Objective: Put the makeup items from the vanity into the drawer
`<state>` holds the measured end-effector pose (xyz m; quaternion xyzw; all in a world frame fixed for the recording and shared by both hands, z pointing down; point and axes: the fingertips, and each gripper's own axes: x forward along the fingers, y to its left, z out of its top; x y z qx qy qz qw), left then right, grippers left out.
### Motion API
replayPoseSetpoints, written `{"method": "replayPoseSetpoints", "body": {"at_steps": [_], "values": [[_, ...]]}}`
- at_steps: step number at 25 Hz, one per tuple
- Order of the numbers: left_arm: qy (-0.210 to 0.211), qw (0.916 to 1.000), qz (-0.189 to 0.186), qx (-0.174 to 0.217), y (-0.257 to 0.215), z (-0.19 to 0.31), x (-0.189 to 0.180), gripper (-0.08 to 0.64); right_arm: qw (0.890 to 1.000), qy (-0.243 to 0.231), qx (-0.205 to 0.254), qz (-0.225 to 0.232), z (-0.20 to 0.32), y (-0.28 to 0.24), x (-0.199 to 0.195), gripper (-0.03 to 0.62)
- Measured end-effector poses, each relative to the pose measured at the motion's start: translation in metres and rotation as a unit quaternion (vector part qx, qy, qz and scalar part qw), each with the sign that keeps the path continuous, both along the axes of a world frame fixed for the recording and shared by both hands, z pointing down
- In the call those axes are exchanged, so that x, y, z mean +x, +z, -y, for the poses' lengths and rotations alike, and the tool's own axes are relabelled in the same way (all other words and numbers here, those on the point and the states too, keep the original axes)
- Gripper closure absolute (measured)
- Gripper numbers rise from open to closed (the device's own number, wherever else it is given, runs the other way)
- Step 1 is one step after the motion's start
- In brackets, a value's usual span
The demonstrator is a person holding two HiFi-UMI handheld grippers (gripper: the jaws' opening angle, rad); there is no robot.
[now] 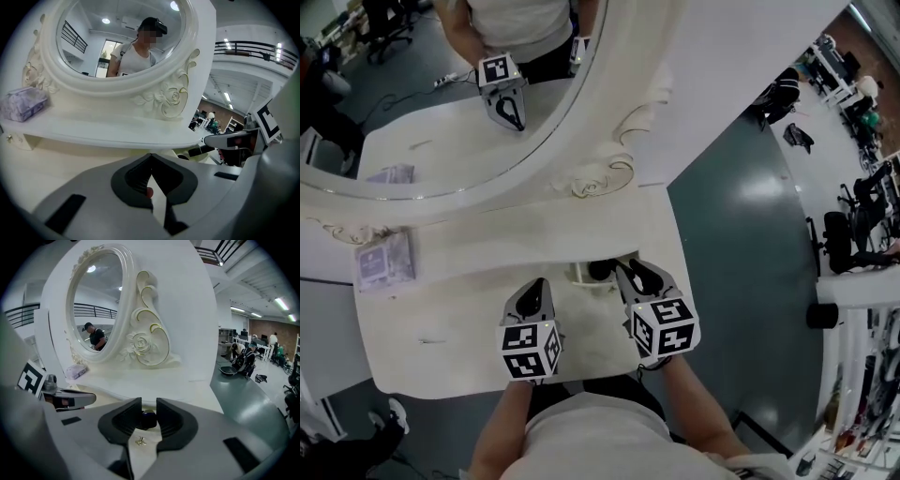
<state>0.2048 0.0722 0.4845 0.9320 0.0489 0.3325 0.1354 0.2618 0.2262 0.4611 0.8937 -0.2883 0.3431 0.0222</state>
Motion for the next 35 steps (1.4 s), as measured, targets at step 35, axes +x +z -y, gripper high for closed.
{"method": "replayPoseSetpoints", "body": {"at_steps": [35], "values": [[-0.012,0.9994,-0.034,0.002,-0.026,0.047,-0.064,0.555,0.995,0.085,-0.005,-0.044,0.001,-0.028,-0.054,0.425]]}}
